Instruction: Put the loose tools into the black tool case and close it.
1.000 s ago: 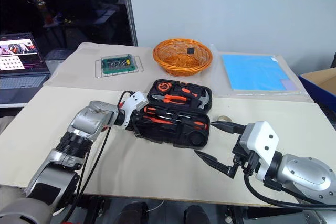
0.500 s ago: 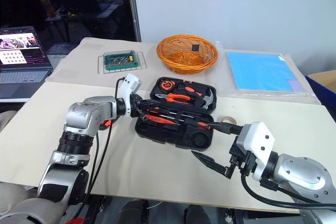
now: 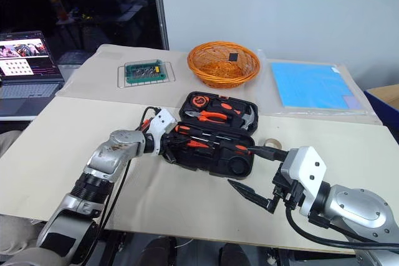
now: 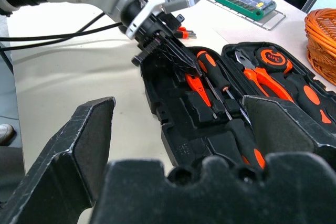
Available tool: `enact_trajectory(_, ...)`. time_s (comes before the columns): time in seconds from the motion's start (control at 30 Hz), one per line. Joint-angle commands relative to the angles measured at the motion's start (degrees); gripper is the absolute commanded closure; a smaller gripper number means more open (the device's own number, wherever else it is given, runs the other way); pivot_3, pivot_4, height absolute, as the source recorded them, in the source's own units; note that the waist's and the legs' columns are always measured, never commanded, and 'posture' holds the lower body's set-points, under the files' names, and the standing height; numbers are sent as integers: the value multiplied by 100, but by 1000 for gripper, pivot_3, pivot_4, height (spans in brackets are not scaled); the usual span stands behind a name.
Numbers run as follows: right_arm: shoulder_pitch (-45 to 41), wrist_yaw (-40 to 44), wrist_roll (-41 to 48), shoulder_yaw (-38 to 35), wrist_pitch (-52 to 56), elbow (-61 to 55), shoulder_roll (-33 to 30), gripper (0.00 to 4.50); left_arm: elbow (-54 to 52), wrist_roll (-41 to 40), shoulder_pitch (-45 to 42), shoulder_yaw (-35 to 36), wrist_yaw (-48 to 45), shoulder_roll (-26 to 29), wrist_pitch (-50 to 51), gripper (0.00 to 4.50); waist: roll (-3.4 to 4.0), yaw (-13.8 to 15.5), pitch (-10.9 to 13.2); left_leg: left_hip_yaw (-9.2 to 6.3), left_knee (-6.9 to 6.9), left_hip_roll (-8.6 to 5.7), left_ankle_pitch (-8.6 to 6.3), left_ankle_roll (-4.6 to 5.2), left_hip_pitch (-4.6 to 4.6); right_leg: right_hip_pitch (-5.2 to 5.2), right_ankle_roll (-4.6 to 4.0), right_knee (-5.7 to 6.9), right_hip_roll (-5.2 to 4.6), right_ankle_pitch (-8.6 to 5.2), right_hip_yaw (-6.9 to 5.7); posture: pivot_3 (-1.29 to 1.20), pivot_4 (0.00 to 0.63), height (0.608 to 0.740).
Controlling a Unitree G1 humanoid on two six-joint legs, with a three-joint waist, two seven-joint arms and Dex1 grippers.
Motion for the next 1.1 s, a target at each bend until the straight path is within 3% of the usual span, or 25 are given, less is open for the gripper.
enact_trajectory(0.03, -65, -63, 74, -111, -34, -183, -27, 0, 77, -62, 37, 126, 37, -81, -213, 4462, 0, 2, 0, 0, -1, 0, 0, 0, 1, 0, 0, 0, 0, 0, 0, 0, 150, 740)
enact_trajectory(0.23, -139, -24, 99, -26, -115, -133, 1, 0, -792, -1029, 189, 1557, 335, 72, 206, 4462, -4, -64, 20, -2, -4, 2, 0, 1, -9, -11, 33, 2, 3, 20, 0, 0, 150, 740)
enact_trajectory(0.27, -187, -5, 100, 21, -138, -93, 13, 0, -883, -1055, 219, 1776, 467, 212, 301, 3969, -4, -71, 20, -2, -4, 2, 1, 1, -12, -14, 34, 2, 3, 21, 1, 0, 150, 740)
enact_trajectory(0.33, -285, 25, 117, 92, -165, -26, 35, 0, -998, -1094, 278, 2071, 630, 454, 465, 3485, -4, -90, 21, -3, -4, 2, 1, 1, -10, -13, 34, 2, 4, 21, 1, 0, 150, 740)
enact_trajectory(0.47, -508, 132, 124, 207, -219, 169, 78, 0, -869, -843, 498, 2149, 810, 1071, 783, 2036, -5, -64, 22, -4, -5, 1, 0, 1, 0, -4, 37, 2, 4, 19, 0, 0, 150, 740)
enact_trajectory(0.6, -717, 232, 59, 372, -255, 331, 99, 0, -493, -608, 545, 1525, 408, 1593, 1160, 689, -15, -16, 28, -3, -4, 1, 0, 0, 0, -4, 35, 1, 1, 19, -4, 0, 150, 740)
enact_trajectory(0.73, -753, 257, 30, 399, -262, 350, 86, 0, -139, -438, 408, 1186, 416, 1615, 1386, 689, -21, 25, 32, -2, -4, 0, -15, -25, -4, -8, -6, 1, -3, 3, -5, 0, 150, 740)
enact_trajectory(0.83, -634, 248, 42, 291, -245, 274, 73, 0, 160, -294, 325, 1013, 453, 1532, 1248, 1387, -23, 38, 33, -3, -5, 2, -11, -17, -10, -14, -6, 2, -1, 5, -7, 0, 150, 740)
enact_trajectory(0.97, -470, 200, 45, 178, -228, 171, 79, 0, 200, -291, 325, 1118, 388, 1499, 871, 2731, -23, 56, 33, -2, -4, 1, -9, -14, -9, -11, -4, 2, -2, 5, -6, 0, 150, 740)
enact_trajectory(1.1, -283, 117, 12, 103, -263, 90, 133, 0, -532, -1179, 296, 1634, -558, 1469, 325, 2748, -31, 68, 38, -1, -4, 2, -9, -15, -12, -13, -6, 2, -2, 5, -6, 0, 150, 740)
